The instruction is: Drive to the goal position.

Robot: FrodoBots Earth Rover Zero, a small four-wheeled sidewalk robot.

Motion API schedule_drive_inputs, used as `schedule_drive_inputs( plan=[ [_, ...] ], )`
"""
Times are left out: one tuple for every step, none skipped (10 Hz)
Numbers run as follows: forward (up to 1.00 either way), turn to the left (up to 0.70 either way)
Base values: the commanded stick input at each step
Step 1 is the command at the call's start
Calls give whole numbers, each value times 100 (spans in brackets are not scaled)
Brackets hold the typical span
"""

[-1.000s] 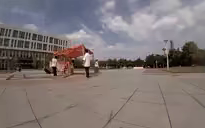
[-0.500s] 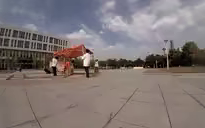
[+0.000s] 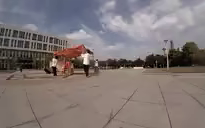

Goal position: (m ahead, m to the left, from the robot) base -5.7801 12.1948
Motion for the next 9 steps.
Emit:
schedule_drive_inputs(
  plan=[
    [0,-100],
    [0,-100],
    [0,-100],
    [0,-100],
    [0,-100],
    [0,-100],
    [0,-100],
    [0,-84],
    [0,0]
  ],
)
